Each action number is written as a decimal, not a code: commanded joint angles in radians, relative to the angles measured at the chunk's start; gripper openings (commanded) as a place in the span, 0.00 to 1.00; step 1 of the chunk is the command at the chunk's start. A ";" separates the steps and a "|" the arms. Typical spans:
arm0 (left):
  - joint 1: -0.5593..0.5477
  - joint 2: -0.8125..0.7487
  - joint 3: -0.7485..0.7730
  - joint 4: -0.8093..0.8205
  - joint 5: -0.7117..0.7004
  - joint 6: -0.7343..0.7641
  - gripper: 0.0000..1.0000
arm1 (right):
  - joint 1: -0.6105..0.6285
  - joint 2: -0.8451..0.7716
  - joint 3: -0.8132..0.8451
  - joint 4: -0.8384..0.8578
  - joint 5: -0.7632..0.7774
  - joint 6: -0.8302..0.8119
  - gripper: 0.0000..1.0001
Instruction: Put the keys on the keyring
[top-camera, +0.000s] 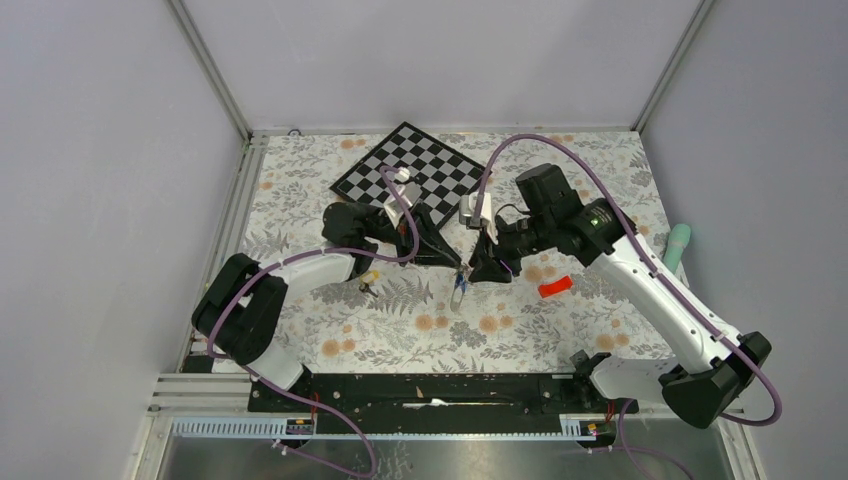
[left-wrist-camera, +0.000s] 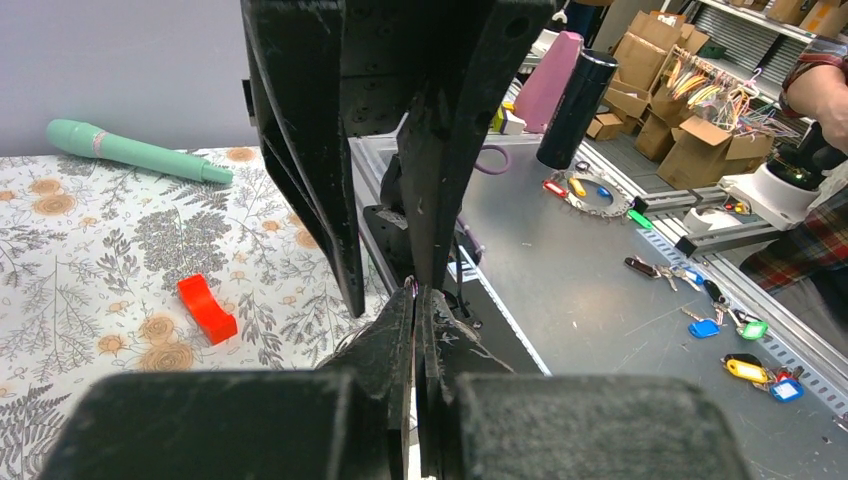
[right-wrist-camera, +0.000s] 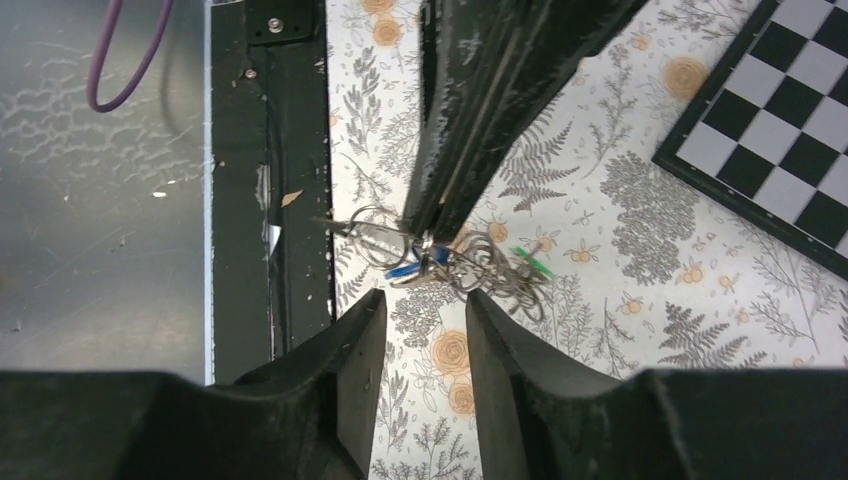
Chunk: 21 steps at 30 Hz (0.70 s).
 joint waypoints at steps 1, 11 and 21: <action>0.003 -0.011 0.005 0.078 -0.017 -0.010 0.00 | -0.005 -0.030 -0.028 0.007 -0.091 -0.030 0.45; 0.007 -0.023 -0.001 0.012 -0.111 -0.003 0.00 | -0.024 -0.071 -0.155 0.160 -0.040 0.064 0.59; 0.008 -0.031 -0.018 -0.029 -0.152 0.021 0.00 | -0.025 -0.048 -0.184 0.237 0.009 0.113 0.57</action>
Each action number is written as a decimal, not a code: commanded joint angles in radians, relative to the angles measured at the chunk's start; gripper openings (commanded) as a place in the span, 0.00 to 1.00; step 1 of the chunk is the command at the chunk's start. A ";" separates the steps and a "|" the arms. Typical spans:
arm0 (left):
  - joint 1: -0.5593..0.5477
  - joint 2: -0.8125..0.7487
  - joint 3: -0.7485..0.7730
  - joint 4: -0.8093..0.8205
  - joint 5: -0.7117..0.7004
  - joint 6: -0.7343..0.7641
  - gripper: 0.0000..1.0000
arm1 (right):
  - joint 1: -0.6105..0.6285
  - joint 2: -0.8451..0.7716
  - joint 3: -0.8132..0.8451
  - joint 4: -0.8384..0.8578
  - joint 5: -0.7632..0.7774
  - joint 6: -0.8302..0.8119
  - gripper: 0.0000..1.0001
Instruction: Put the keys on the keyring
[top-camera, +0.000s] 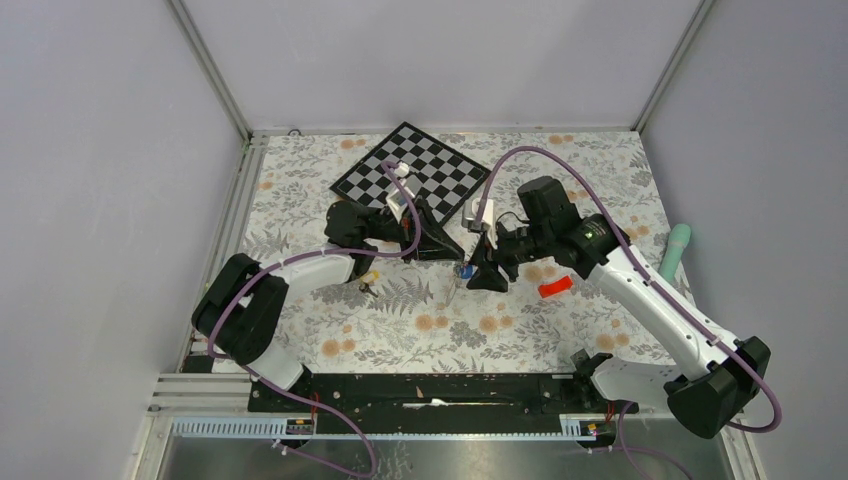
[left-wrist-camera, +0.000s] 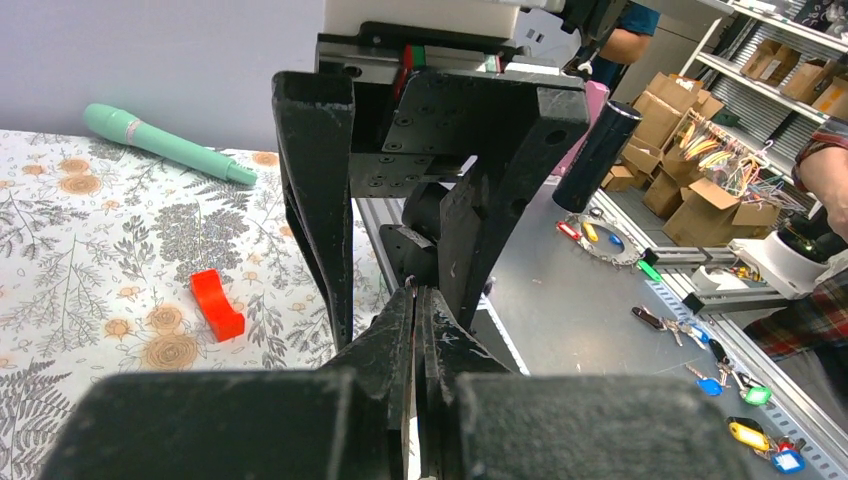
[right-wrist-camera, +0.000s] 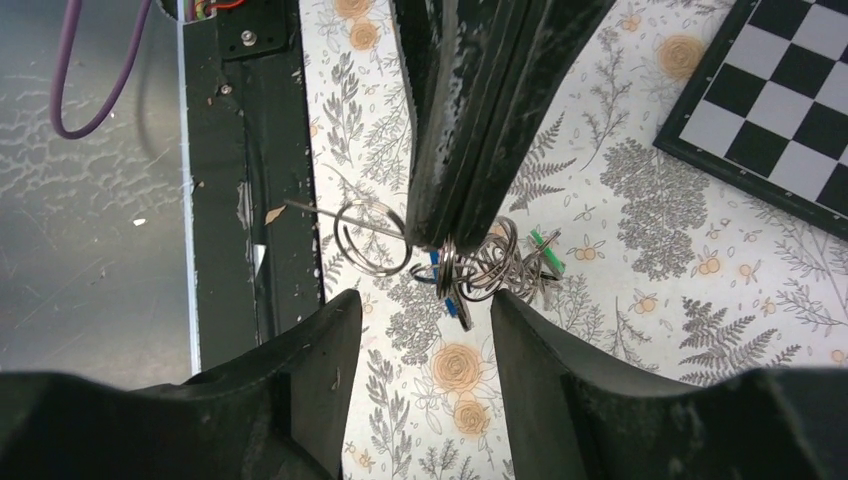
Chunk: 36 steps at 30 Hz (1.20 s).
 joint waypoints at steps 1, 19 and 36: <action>0.005 -0.031 -0.003 0.033 -0.044 0.020 0.00 | -0.007 0.005 -0.002 0.072 0.035 0.033 0.56; 0.036 -0.036 -0.001 -0.052 -0.002 0.105 0.00 | -0.007 -0.014 0.014 0.008 0.130 -0.039 0.00; 0.025 -0.059 0.015 -0.608 0.015 0.553 0.00 | -0.005 0.038 0.019 -0.066 0.233 -0.063 0.00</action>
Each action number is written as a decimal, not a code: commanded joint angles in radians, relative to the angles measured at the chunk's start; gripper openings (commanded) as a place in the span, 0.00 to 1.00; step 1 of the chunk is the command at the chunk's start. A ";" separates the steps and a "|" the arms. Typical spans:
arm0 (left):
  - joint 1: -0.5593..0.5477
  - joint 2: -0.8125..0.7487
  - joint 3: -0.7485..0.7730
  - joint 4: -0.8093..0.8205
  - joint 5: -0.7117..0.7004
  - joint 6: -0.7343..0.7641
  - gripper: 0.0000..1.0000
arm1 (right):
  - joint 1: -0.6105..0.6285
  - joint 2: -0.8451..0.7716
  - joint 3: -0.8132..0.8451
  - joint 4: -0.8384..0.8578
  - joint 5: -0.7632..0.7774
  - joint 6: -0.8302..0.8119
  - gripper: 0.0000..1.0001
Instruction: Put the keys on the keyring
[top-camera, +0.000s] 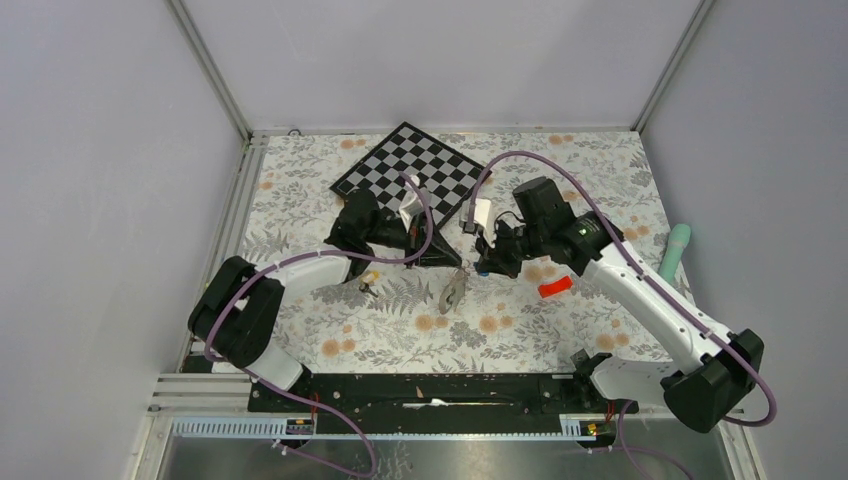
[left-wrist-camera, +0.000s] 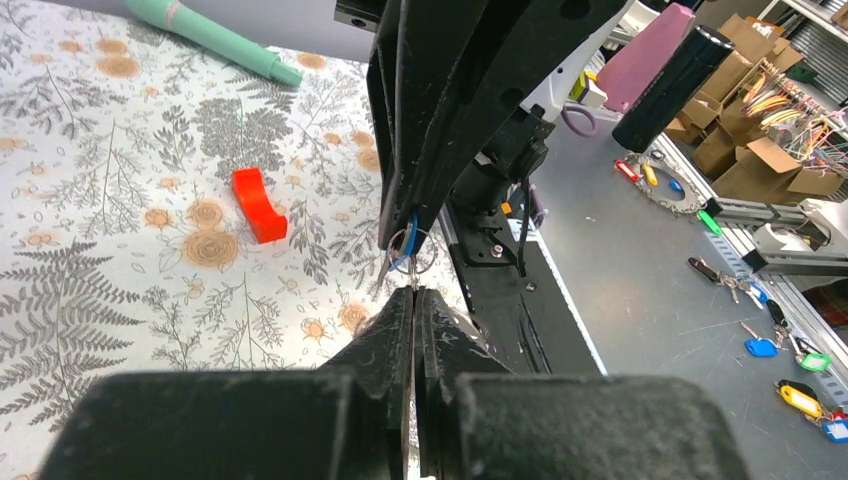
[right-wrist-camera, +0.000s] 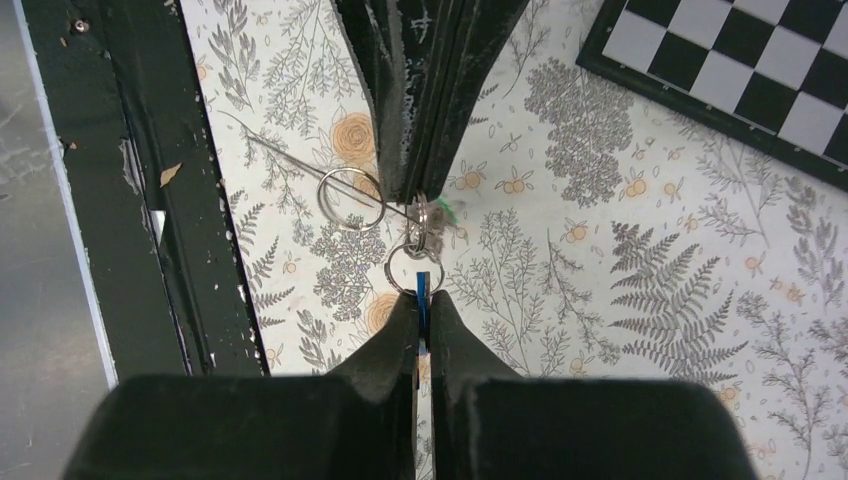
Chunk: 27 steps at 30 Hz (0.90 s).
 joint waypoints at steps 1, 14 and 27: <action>0.000 -0.037 0.034 -0.124 0.002 0.120 0.00 | -0.003 0.026 0.020 -0.050 0.023 0.001 0.01; -0.030 -0.022 0.100 -0.445 -0.135 0.353 0.00 | -0.002 0.009 -0.102 0.023 0.146 0.006 0.00; -0.095 0.145 0.140 -0.409 -0.212 0.292 0.09 | -0.004 -0.112 -0.324 0.004 0.381 -0.057 0.00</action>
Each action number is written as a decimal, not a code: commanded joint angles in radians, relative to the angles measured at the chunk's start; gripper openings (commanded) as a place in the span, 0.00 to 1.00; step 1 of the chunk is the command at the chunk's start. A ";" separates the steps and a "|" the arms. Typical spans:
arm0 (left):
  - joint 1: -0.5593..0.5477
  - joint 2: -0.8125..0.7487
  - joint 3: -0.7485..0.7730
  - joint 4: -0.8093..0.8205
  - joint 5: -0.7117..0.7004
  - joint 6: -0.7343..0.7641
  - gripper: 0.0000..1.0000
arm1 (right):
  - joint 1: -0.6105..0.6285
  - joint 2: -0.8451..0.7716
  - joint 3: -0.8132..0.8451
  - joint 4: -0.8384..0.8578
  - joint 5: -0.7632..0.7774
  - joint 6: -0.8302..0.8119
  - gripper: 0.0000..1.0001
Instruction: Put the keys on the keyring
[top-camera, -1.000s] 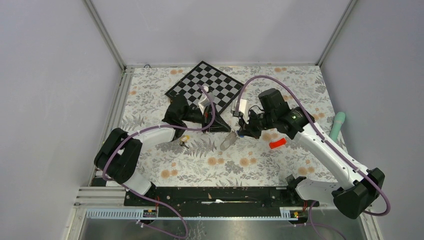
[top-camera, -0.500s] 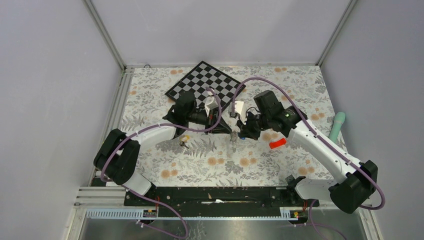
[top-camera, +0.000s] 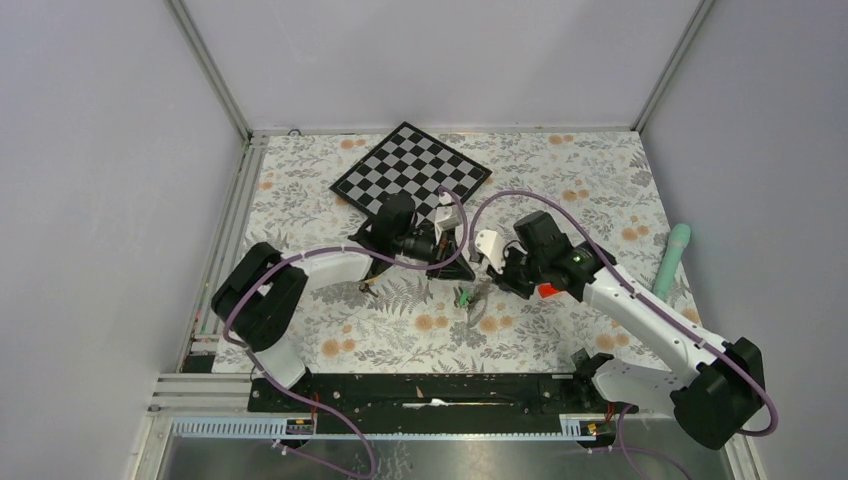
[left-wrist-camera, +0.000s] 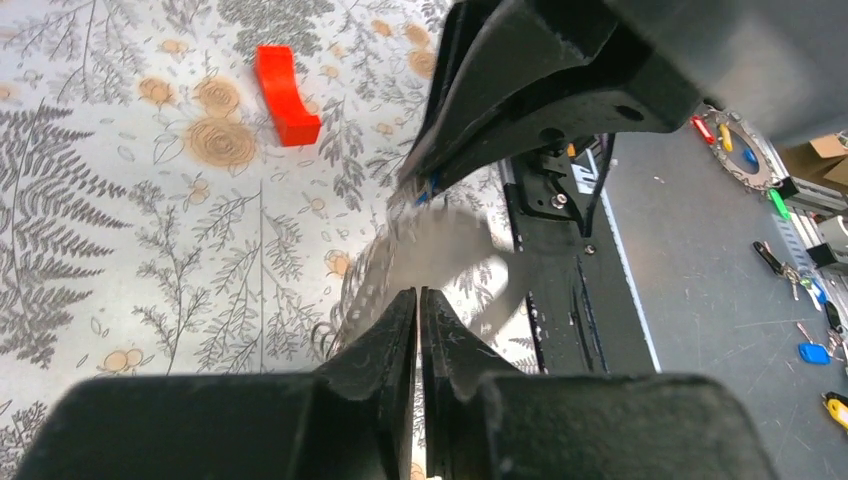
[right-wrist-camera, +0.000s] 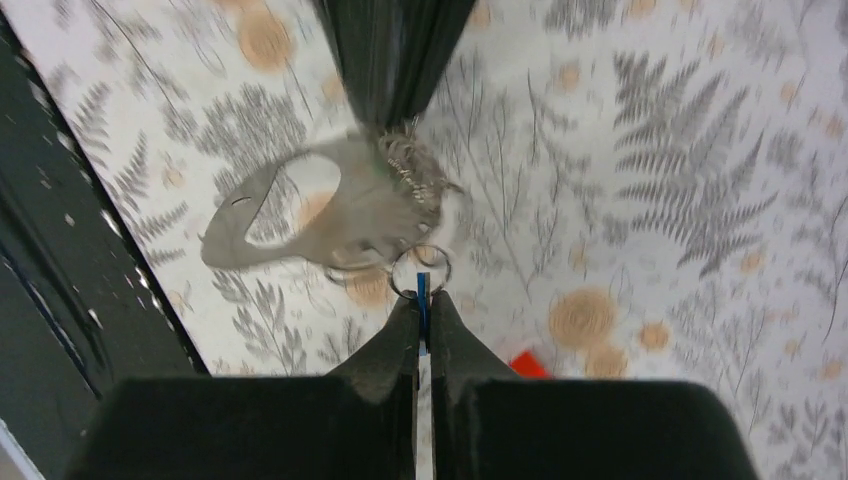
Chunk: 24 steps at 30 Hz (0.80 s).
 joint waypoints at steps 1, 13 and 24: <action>0.005 0.044 0.053 0.023 -0.043 -0.019 0.13 | -0.010 -0.052 -0.065 -0.104 0.169 -0.040 0.00; 0.003 0.067 0.069 -0.043 -0.102 0.008 0.50 | -0.010 -0.037 -0.168 -0.113 0.333 -0.099 0.00; 0.029 -0.045 0.080 -0.219 -0.196 0.149 0.66 | -0.010 0.097 -0.208 -0.097 0.435 -0.135 0.07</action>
